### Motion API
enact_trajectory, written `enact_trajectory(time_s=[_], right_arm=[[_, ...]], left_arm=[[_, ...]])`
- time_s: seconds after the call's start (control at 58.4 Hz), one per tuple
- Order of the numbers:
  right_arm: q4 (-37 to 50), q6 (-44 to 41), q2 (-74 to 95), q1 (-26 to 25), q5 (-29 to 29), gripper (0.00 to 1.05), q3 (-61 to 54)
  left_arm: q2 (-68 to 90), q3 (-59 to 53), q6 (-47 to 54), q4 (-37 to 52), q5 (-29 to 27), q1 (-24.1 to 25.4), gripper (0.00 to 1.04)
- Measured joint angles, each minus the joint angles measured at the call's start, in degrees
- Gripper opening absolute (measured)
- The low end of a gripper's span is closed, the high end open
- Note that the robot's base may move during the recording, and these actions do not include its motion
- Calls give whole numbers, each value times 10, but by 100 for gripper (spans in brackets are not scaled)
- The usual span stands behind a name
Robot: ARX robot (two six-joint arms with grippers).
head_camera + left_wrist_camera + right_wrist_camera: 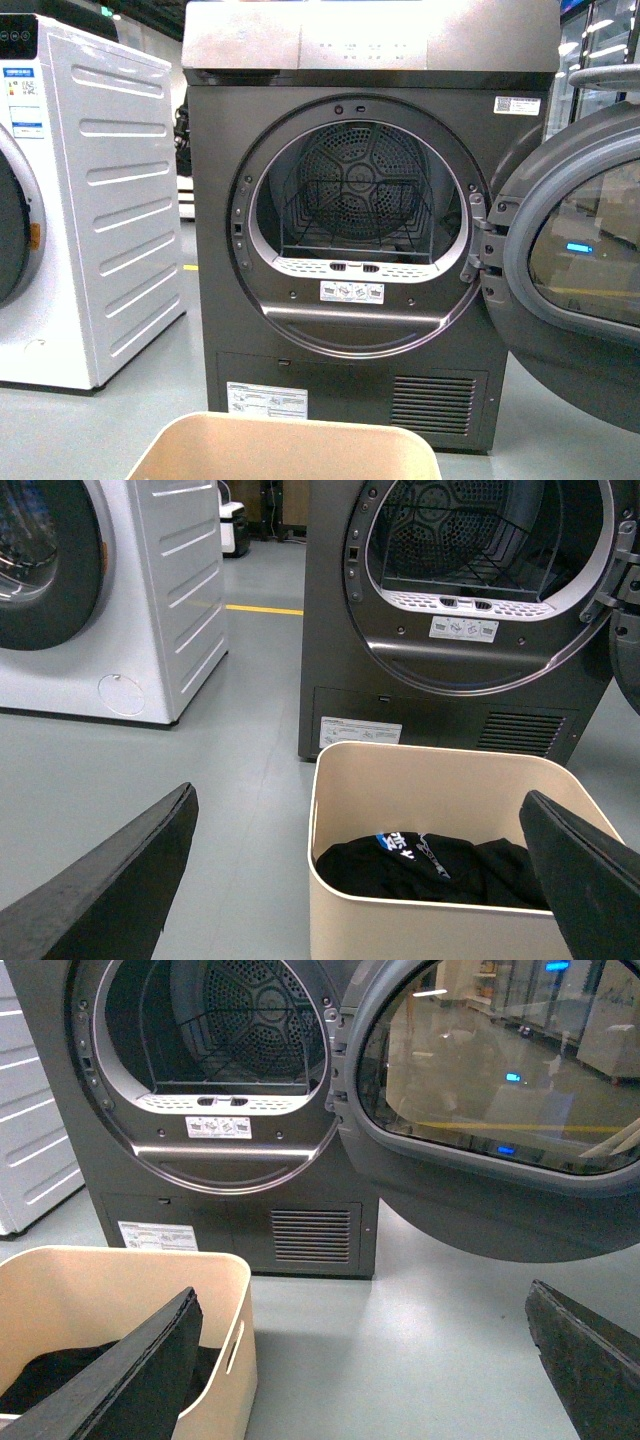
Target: Move hamper under clothes hanger
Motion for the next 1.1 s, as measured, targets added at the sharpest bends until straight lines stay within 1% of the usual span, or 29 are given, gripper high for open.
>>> enact_trajectory(time_s=[0.36,0.377,0.428,0.445,0.463,0.514,0.548,0.6,0.702,0.771,0.874,0.942,1.011,1.096], right_arm=[[0,0,0,0,0,97,0],[0,0,0,0,0,97,0],[0,0,0,0,0,97,0],[0,0,0,0,0,97,0],[-1,2,1,0,1,97,0],[-60,37,38,5,2,97,25],[-70,59,74,5,2,97,38],[-46,89,150,3,-4,97,57],[27,107,271,-10,-28,97,97],[74,108,354,-18,-46,97,131],[127,107,502,-14,-50,97,198],[140,105,574,-3,-45,97,232],[154,103,675,10,-32,97,283],[153,96,793,27,-15,97,353]], left_arm=[[0,0,0,0,-1,0,98],[5,2,-9,-8,-22,-7,98],[51,23,-38,-58,-124,-24,98],[75,25,-49,-59,-146,-21,98],[99,27,-57,-56,-154,-12,98],[158,31,-67,-31,-144,15,98],[207,40,-74,0,-125,37,98],[269,60,-75,43,-109,58,98],[393,114,-73,118,-89,76,98],[476,158,-68,150,-74,76,98],[615,236,-48,192,-69,67,98],[685,281,-39,201,-76,59,98],[770,335,-23,211,-84,43,98],[867,400,-1,205,-82,17,98]])
